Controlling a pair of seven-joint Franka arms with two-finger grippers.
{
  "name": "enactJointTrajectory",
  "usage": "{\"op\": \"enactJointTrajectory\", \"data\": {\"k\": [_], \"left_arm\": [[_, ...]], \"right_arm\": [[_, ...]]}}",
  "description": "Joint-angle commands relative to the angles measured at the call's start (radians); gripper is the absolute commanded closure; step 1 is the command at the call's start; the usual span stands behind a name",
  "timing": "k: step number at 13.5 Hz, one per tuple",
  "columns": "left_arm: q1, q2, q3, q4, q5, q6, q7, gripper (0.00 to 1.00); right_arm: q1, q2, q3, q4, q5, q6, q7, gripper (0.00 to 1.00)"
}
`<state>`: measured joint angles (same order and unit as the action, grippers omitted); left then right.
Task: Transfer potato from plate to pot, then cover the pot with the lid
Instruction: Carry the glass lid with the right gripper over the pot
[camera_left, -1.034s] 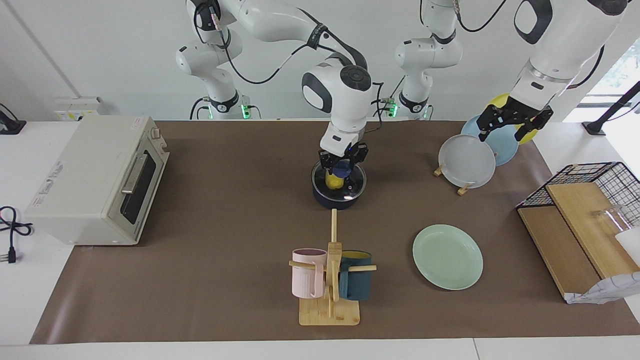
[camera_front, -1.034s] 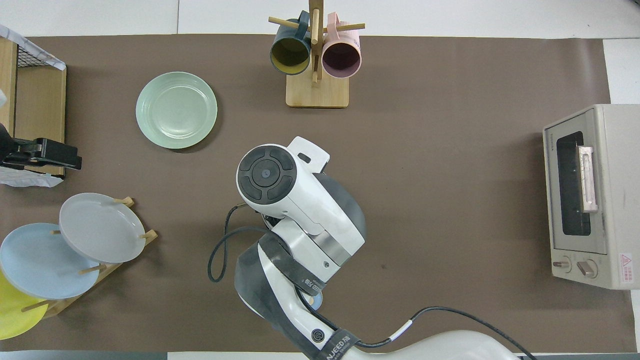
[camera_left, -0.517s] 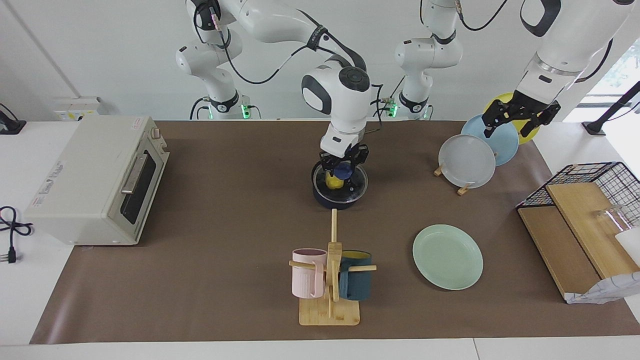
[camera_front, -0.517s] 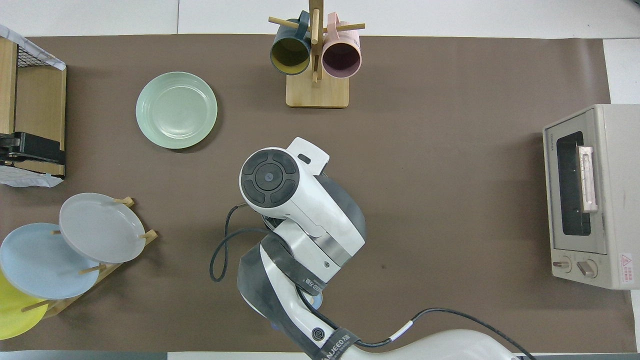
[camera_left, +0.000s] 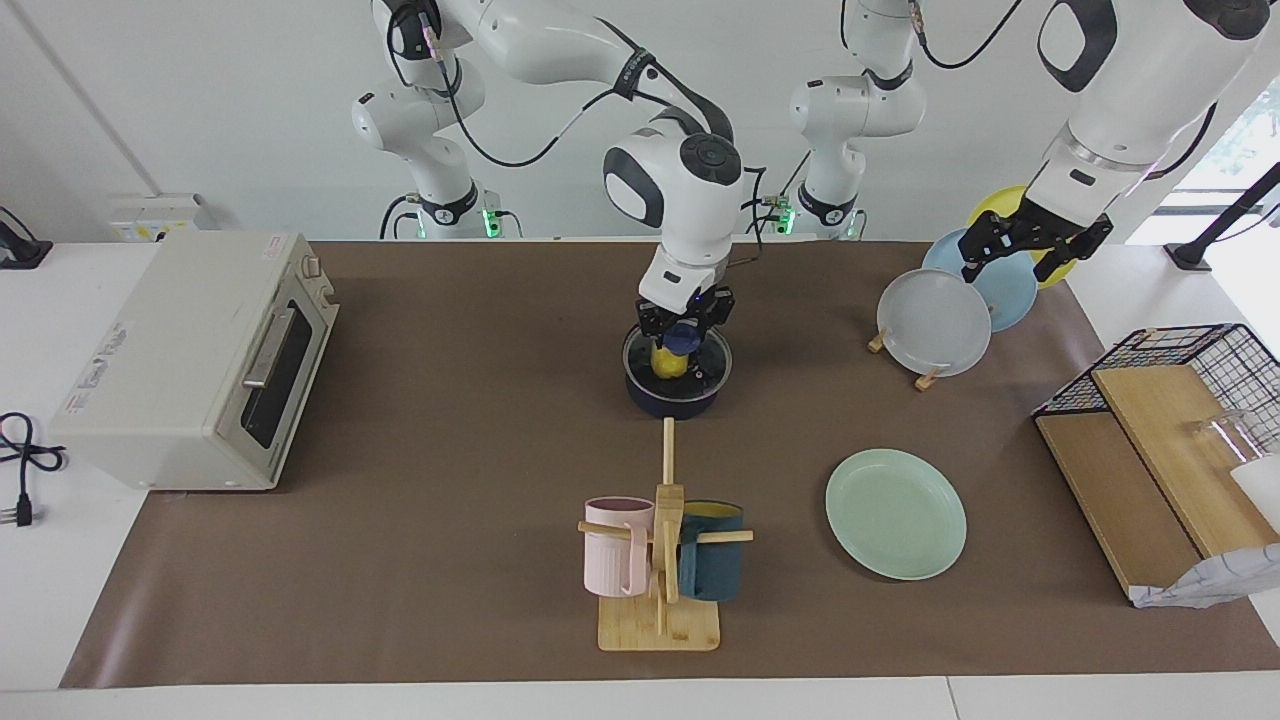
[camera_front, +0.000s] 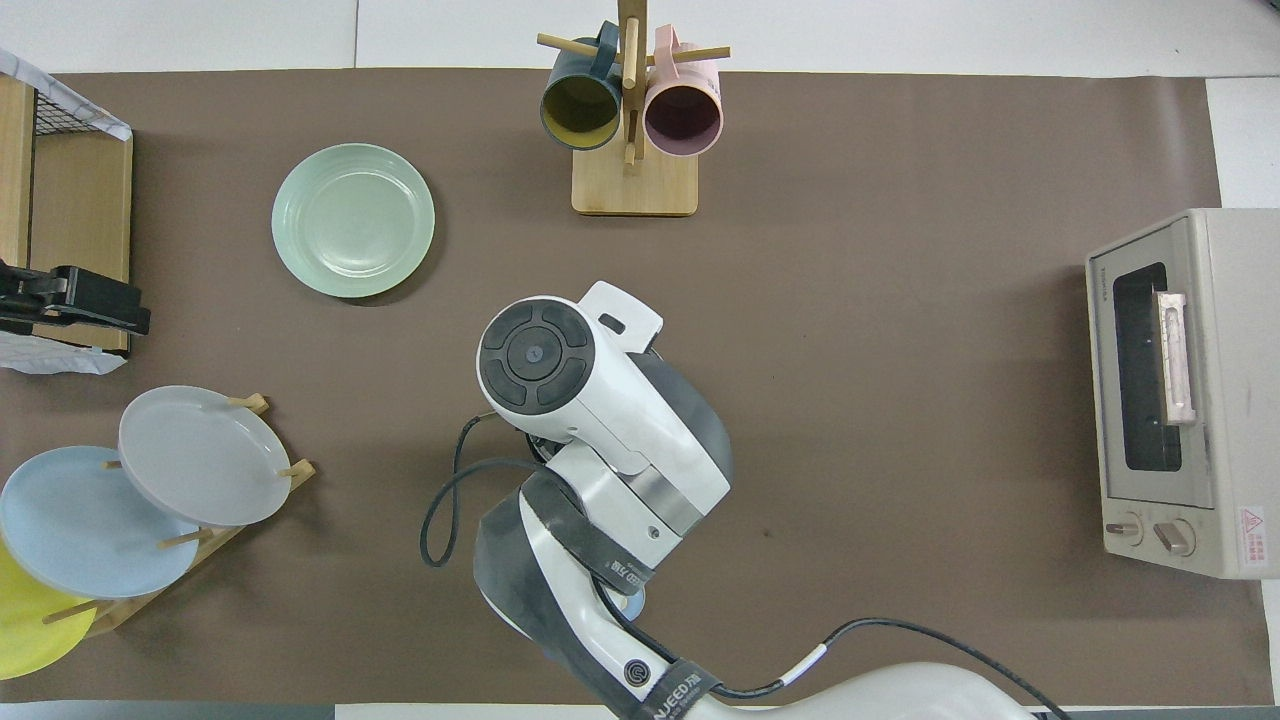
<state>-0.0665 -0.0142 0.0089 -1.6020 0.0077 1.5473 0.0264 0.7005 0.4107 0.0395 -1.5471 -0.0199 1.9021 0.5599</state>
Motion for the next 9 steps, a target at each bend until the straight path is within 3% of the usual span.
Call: {"op": "enactJointTrajectory", "data": {"k": [1,9], "left_arm": [[-0.010,-0.010,0.003,0.021,0.020,-0.016,0.010,0.00],[-0.007,-0.012,0.002,0.017,0.020,-0.013,-0.053,0.00]], "right_arm": [[-0.001,-0.023,0.005,-0.025,0.000,-0.021,0.035,1.00],[-0.012,-0.020,0.005,-0.013,0.060,-0.009,0.049,1.00]]}}
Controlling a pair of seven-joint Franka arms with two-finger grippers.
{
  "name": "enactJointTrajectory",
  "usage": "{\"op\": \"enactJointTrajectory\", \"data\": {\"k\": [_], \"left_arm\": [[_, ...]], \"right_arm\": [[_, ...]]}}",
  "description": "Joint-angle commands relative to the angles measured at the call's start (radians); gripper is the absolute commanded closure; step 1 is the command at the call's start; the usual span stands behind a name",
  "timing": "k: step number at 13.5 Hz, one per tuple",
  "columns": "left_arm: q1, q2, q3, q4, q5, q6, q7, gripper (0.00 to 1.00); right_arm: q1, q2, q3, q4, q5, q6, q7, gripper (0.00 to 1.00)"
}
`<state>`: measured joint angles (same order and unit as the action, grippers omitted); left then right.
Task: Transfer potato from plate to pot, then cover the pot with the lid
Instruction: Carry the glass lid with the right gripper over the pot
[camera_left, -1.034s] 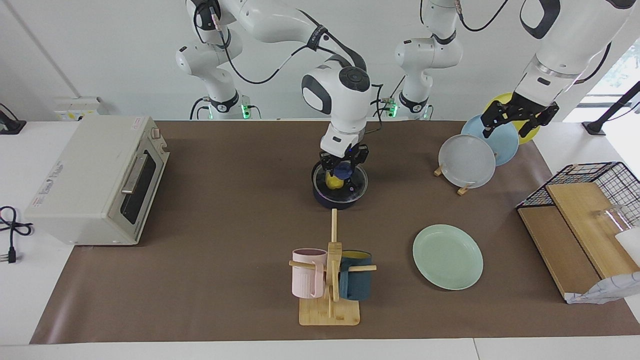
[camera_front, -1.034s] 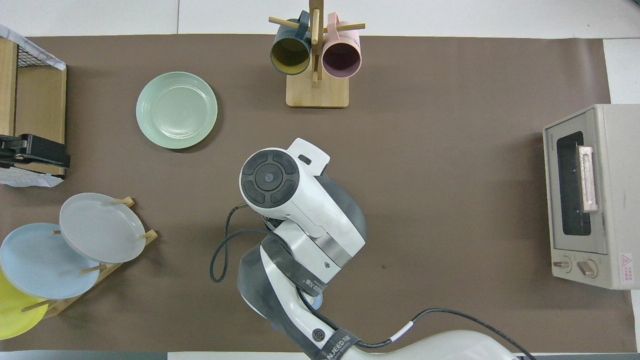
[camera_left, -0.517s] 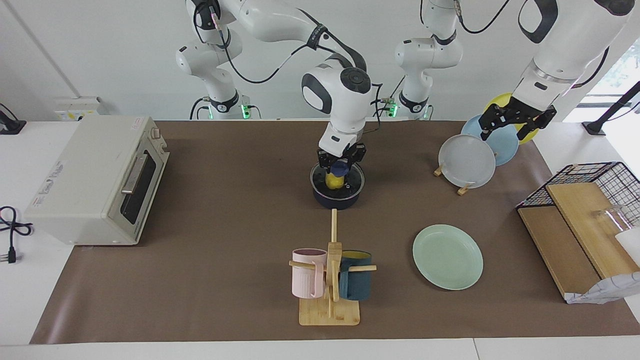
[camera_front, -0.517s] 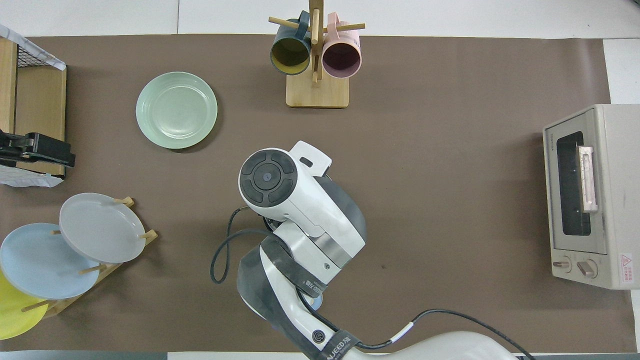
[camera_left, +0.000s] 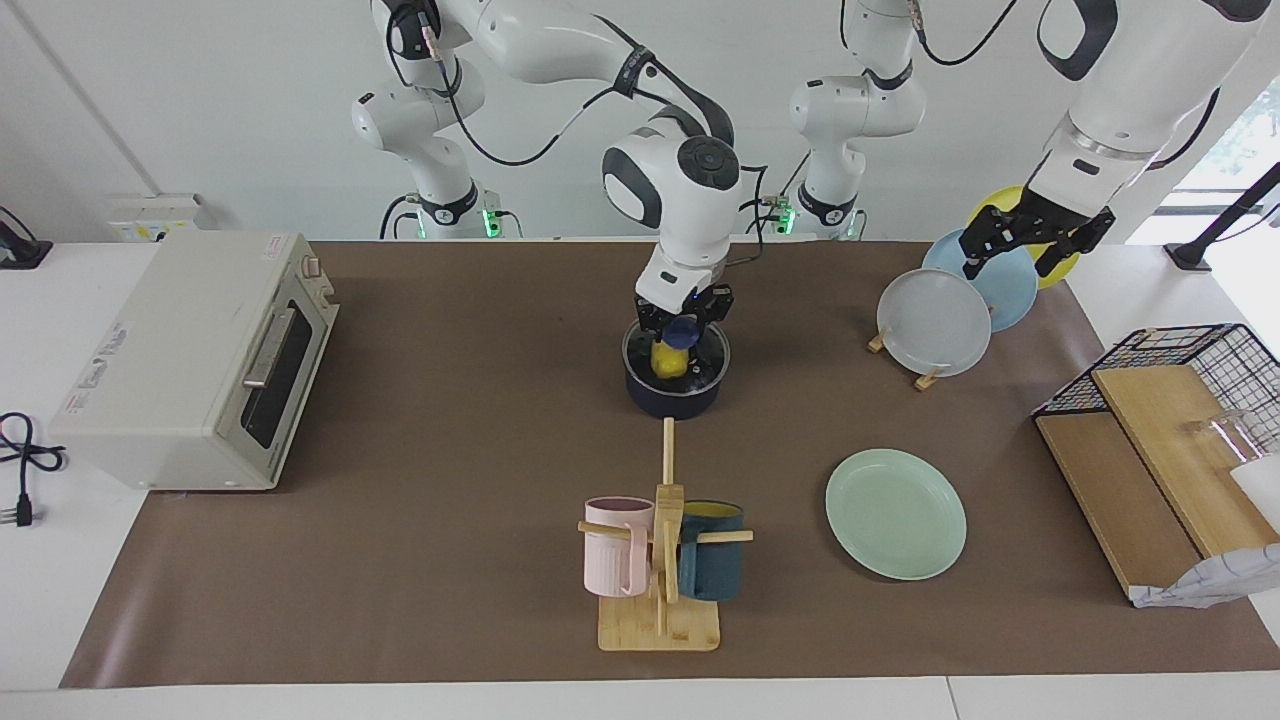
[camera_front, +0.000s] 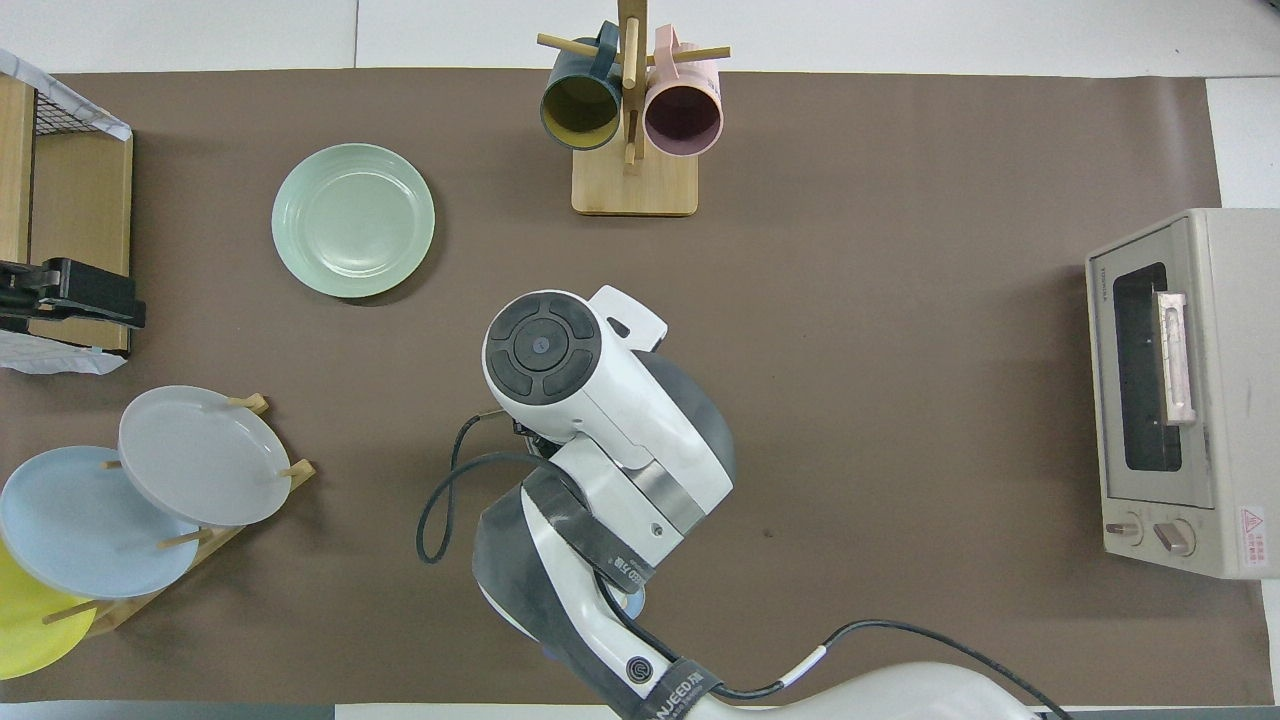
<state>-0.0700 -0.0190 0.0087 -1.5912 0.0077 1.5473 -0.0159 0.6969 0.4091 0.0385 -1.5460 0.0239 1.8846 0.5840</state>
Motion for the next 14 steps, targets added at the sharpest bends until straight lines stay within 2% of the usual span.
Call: {"op": "enactJointTrajectory", "data": {"k": [1,7,11,12,13,14], "left_arm": [[-0.004,-0.009,0.002,0.005,0.020,-0.012,-0.009,0.00],[-0.001,-0.010,0.007,0.002,0.020,-0.021,-0.015,0.00],[-0.001,-0.010,0.007,0.002,0.020,-0.019,-0.015,0.00],[-0.001,-0.010,0.007,0.002,0.020,-0.019,-0.015,0.00],[-0.001,-0.010,0.007,0.002,0.020,-0.019,-0.015,0.00],[-0.001,-0.010,0.007,0.002,0.020,-0.019,-0.016,0.00]], "right_arm": [[-0.008,-0.018,0.006,-0.019,0.016,0.014,0.027,1.00],[0.000,-0.030,0.006,-0.071,0.004,0.089,0.027,1.00],[-0.005,-0.032,0.006,-0.077,0.007,0.090,0.025,1.00],[-0.008,-0.032,0.006,-0.078,0.007,0.091,0.022,0.32],[-0.007,-0.032,0.006,-0.077,0.005,0.088,0.019,0.00],[-0.007,-0.032,0.004,-0.068,-0.001,0.079,0.019,0.00]]}}
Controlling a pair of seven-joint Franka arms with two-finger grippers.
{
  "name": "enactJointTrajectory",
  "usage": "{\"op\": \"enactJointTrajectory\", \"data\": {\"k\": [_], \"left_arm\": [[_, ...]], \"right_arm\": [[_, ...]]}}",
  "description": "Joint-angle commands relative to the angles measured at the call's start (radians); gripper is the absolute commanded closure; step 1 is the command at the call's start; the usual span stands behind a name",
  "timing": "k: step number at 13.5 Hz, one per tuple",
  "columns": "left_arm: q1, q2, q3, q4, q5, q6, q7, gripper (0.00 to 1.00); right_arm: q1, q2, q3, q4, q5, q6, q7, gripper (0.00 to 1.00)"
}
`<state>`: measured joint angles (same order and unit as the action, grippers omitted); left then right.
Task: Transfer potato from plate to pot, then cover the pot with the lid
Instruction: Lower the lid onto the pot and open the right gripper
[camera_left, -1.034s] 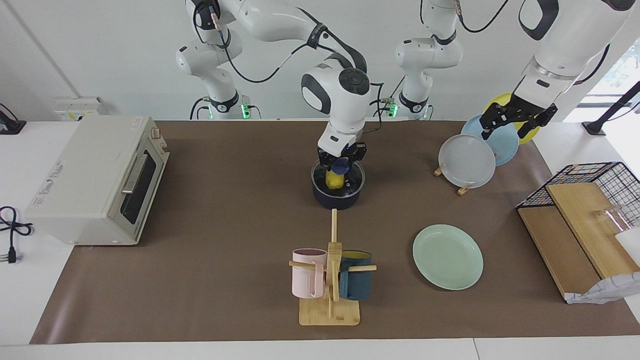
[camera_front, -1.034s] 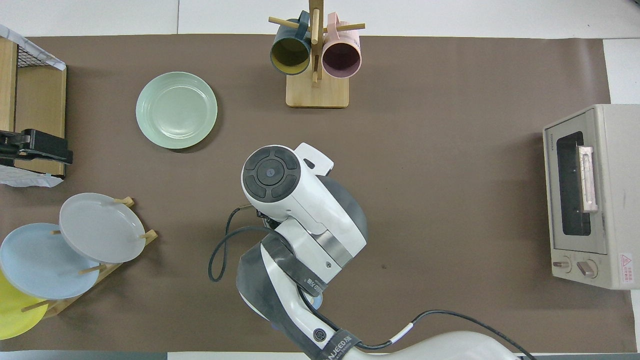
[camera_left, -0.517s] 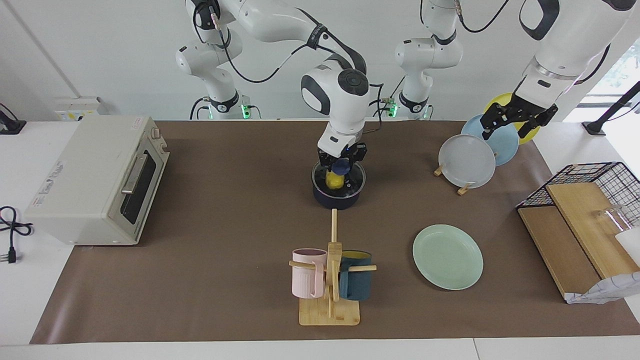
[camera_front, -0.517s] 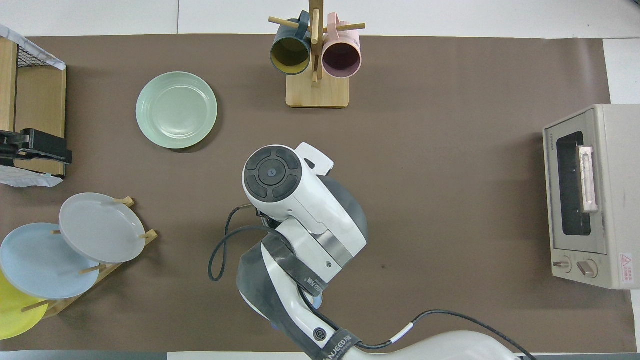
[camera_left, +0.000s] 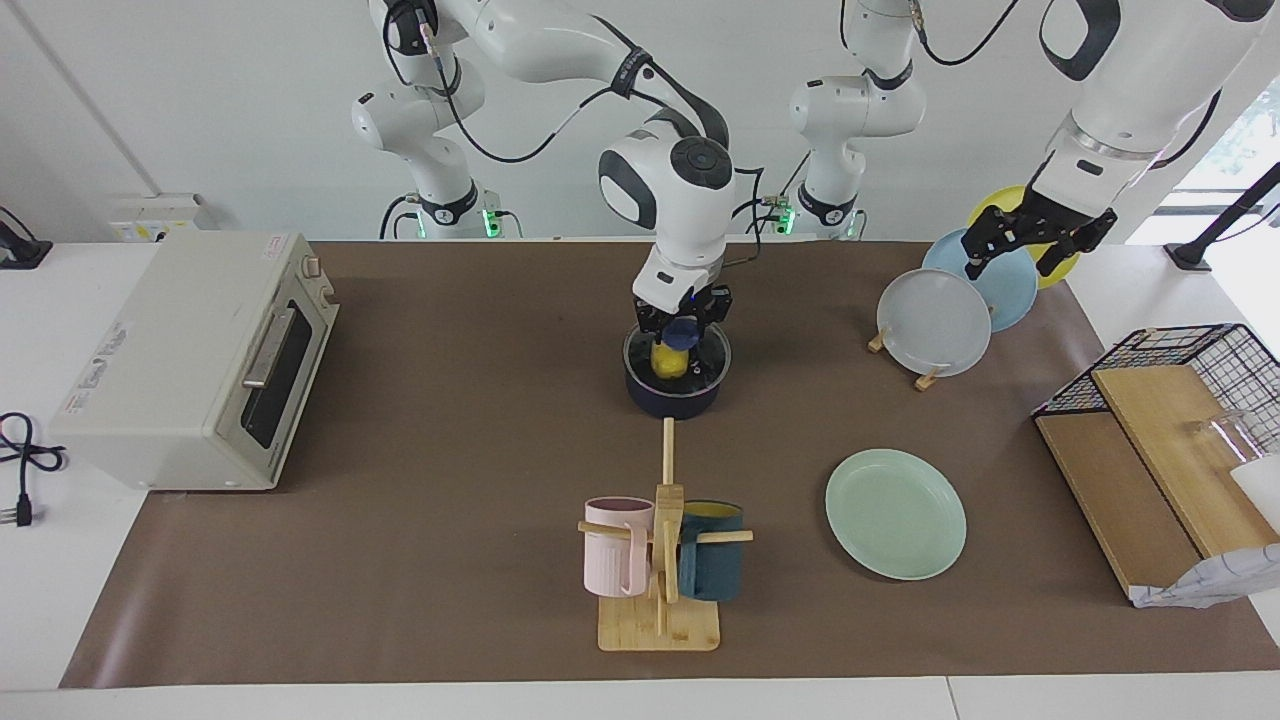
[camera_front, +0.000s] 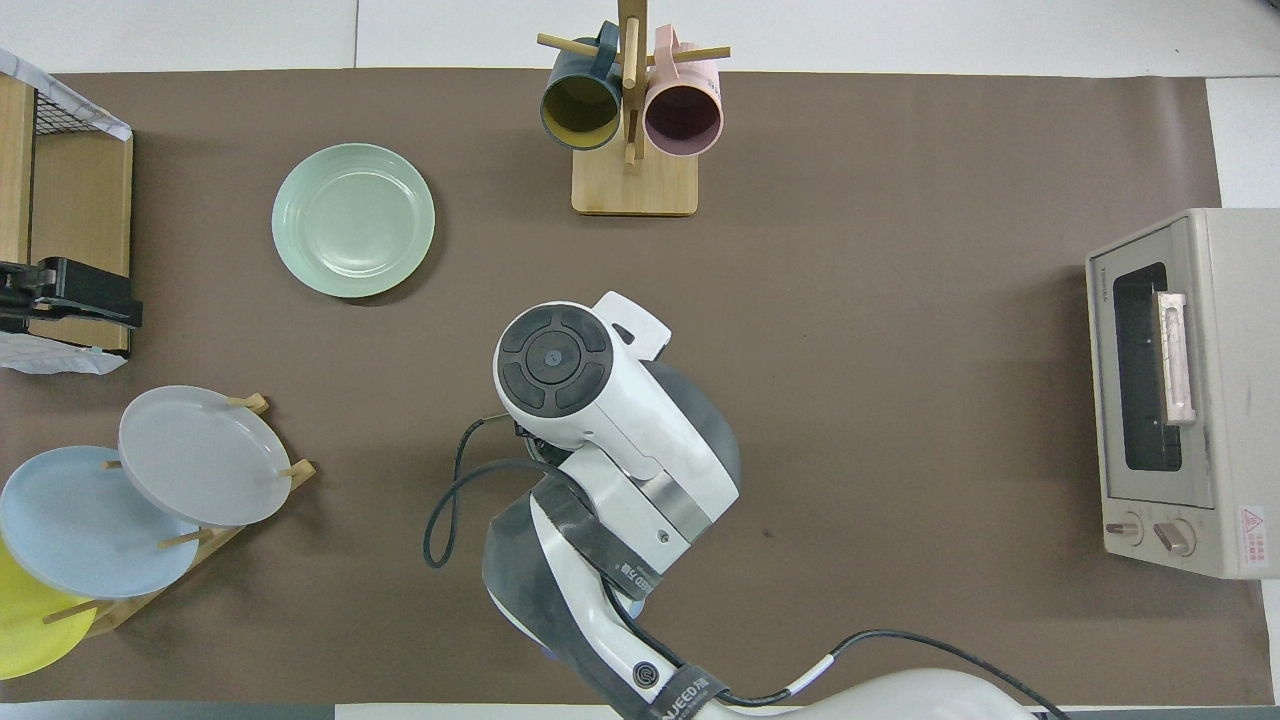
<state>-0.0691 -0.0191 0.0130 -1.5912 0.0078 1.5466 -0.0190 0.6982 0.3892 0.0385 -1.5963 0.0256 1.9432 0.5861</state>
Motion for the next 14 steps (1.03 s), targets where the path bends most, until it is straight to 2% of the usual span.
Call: {"op": "enactJointTrajectory", "data": {"k": [1,4,8,14], "left_arm": [[-0.001,-0.010,0.002,0.002,0.020,-0.019,-0.012,0.00],[-0.001,-0.010,0.002,0.002,0.020,-0.019,-0.013,0.00],[-0.001,-0.010,0.002,0.002,0.020,-0.019,-0.012,0.00],[-0.001,-0.010,0.002,0.002,0.020,-0.019,-0.012,0.00]], "right_arm": [[-0.014,-0.013,0.004,-0.010,-0.003,0.019,0.015,0.00],[-0.044,-0.067,-0.008,0.021,0.005,-0.018,0.014,0.00],[-0.143,-0.102,-0.008,0.140,0.005,-0.153,-0.002,0.00],[-0.446,-0.277,-0.011,0.134,-0.003,-0.409,-0.319,0.00]]}}
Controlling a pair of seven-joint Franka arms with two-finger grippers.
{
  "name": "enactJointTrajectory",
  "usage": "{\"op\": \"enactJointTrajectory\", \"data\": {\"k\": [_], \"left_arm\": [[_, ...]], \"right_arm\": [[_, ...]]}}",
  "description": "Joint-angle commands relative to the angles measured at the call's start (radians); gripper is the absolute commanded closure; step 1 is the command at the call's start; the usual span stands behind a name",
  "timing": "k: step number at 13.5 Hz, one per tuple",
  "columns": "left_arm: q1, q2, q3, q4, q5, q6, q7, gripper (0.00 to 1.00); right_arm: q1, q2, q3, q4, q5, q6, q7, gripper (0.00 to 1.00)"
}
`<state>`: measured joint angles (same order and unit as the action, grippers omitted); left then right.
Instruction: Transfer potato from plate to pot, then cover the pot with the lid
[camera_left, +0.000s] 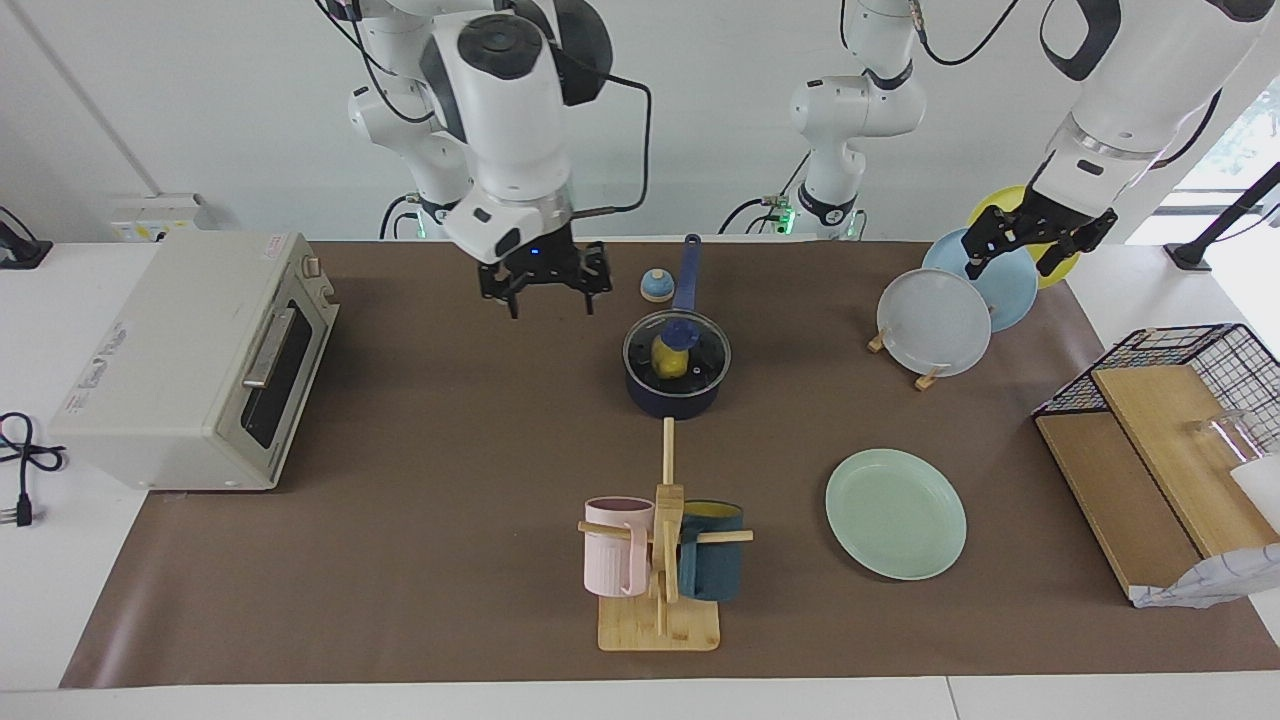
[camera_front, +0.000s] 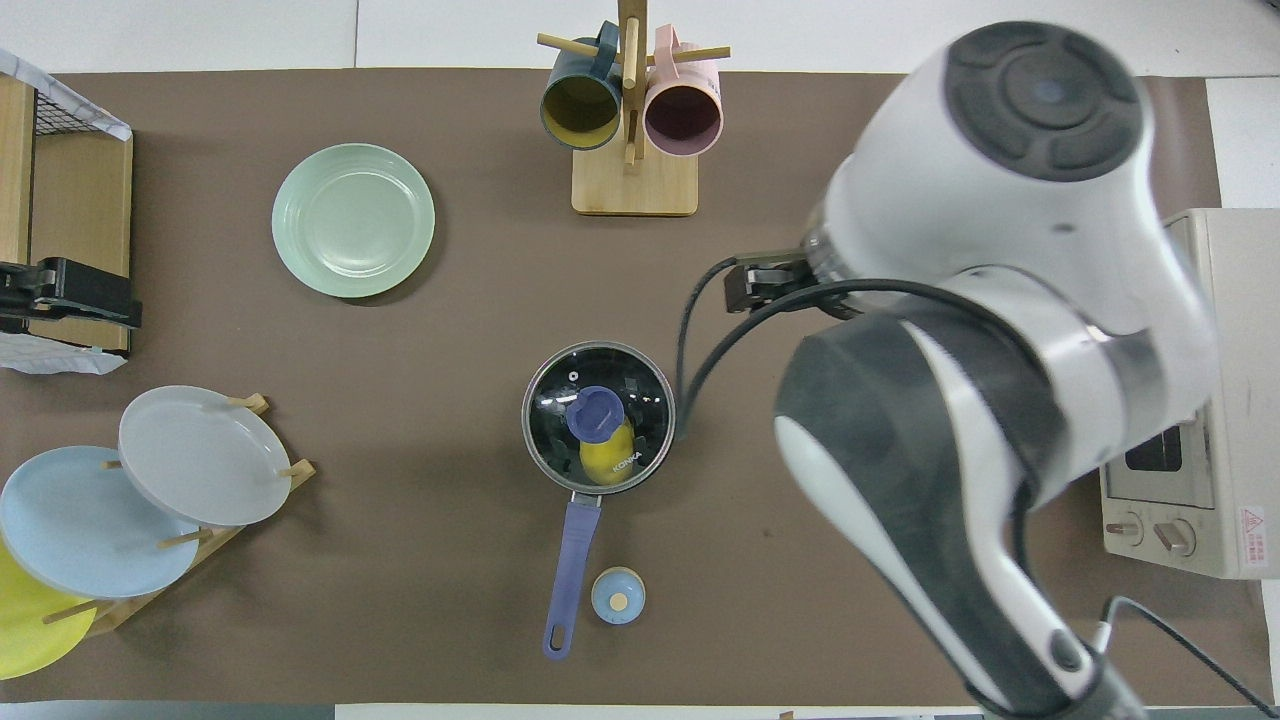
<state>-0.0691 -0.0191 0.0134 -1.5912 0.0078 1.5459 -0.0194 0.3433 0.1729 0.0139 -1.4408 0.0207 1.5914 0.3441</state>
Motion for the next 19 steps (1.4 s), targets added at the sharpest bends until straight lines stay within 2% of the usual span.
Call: {"op": "enactJointTrajectory", "data": {"k": [1,3,6,8,11,12,14,16,19], "left_arm": [[-0.001,-0.010,0.002,0.002,0.020,-0.018,-0.011,0.00],[-0.003,-0.010,0.000,0.002,0.020,-0.018,-0.011,0.00],[-0.001,-0.010,0.002,0.002,0.020,-0.018,-0.011,0.00],[-0.001,-0.010,0.002,0.002,0.020,-0.018,-0.011,0.00],[-0.003,-0.010,0.002,0.002,0.020,-0.018,-0.013,0.00],[-0.001,-0.010,0.002,0.002,0.020,-0.018,-0.011,0.00],[-0.001,-0.010,0.002,0.002,0.020,-0.018,-0.011,0.00],[-0.001,-0.010,0.002,0.002,0.020,-0.018,-0.013,0.00],[-0.001,-0.010,0.002,0.002,0.020,-0.018,-0.013,0.00]], "right_arm": [[-0.142,-0.082,0.014,-0.030,0.002,-0.077,-0.108,0.00],[-0.219,-0.104,0.015,-0.058,0.004,-0.074,-0.123,0.00],[-0.222,-0.150,0.012,-0.143,-0.068,-0.073,-0.154,0.00],[-0.224,-0.177,0.005,-0.164,-0.083,-0.080,-0.247,0.00],[-0.233,-0.274,-0.012,-0.298,-0.088,-0.045,-0.258,0.00],[-0.228,-0.283,-0.012,-0.320,-0.088,-0.012,-0.258,0.00],[-0.240,-0.256,-0.014,-0.313,-0.088,0.085,-0.299,0.00],[-0.276,-0.228,-0.018,-0.288,-0.085,0.033,-0.312,0.00],[-0.280,-0.227,-0.018,-0.286,-0.085,0.033,-0.312,0.00]]}}
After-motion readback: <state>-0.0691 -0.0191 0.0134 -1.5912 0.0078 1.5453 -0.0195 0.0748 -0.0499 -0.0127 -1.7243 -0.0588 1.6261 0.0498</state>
